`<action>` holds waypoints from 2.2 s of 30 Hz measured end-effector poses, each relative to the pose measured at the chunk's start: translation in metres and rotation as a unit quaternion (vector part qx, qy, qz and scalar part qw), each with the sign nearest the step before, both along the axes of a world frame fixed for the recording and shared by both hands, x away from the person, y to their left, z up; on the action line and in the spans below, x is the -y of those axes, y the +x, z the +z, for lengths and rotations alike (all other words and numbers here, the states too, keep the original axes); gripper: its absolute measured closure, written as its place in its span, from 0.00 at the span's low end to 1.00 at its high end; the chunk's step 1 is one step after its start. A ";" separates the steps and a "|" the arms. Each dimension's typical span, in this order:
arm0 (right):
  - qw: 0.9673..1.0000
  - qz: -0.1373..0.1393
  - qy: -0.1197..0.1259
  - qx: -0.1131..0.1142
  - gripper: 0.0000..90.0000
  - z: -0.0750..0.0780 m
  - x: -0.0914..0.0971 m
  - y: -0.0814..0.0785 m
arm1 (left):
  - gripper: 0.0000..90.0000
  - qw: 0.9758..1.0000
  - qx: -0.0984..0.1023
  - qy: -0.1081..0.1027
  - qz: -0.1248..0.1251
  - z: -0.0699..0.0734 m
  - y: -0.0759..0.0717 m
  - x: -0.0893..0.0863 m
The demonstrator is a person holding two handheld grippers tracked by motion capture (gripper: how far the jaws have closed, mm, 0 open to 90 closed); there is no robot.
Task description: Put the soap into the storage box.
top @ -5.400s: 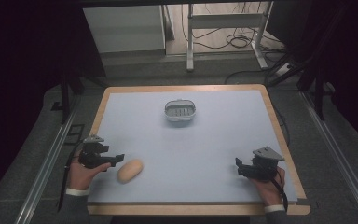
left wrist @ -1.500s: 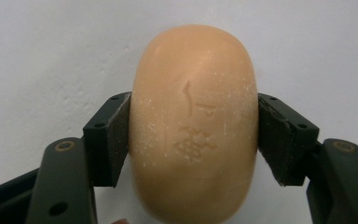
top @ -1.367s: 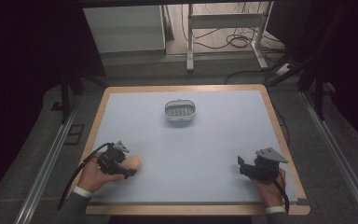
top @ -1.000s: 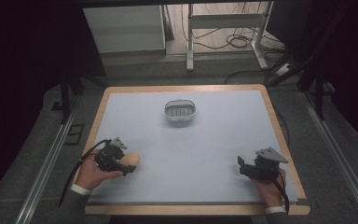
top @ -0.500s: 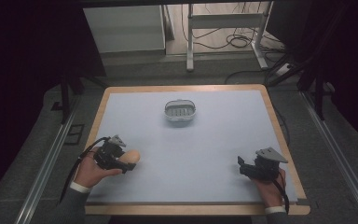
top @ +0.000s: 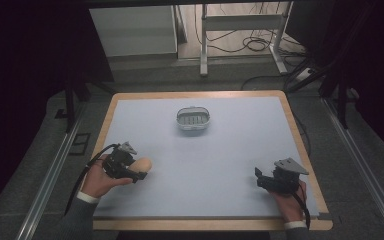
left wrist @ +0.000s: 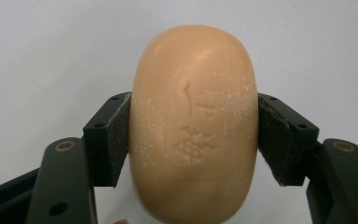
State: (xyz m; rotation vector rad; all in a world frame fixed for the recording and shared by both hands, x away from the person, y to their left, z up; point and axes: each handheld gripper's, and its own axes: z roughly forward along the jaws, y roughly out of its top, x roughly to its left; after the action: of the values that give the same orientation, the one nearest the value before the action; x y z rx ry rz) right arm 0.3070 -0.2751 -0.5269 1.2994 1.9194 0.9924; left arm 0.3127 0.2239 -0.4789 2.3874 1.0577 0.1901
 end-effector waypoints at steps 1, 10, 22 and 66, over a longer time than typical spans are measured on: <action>1.000 0.000 0.000 0.000 0.09 0.000 0.000 0.000 | 0.36 1.000 0.000 0.000 0.000 0.000 0.000 0.000; 1.000 0.000 0.001 -0.001 0.09 0.000 0.000 0.000 | 0.36 1.000 0.006 -0.002 -0.004 0.005 0.005 0.005; 1.000 -0.001 0.002 -0.001 0.09 0.000 0.000 0.000 | 0.36 1.000 0.006 -0.001 -0.006 0.010 0.017 0.011; 1.000 -0.001 -0.002 -0.004 0.09 0.000 0.000 0.001 | 0.36 1.000 0.002 -0.002 -0.009 0.020 0.056 0.029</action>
State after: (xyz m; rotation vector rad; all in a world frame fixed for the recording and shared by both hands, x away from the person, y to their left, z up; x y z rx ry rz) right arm 0.3076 -0.2746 -0.5272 1.3039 1.9246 0.9841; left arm 0.3686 0.1951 -0.4592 2.3905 1.0336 0.1862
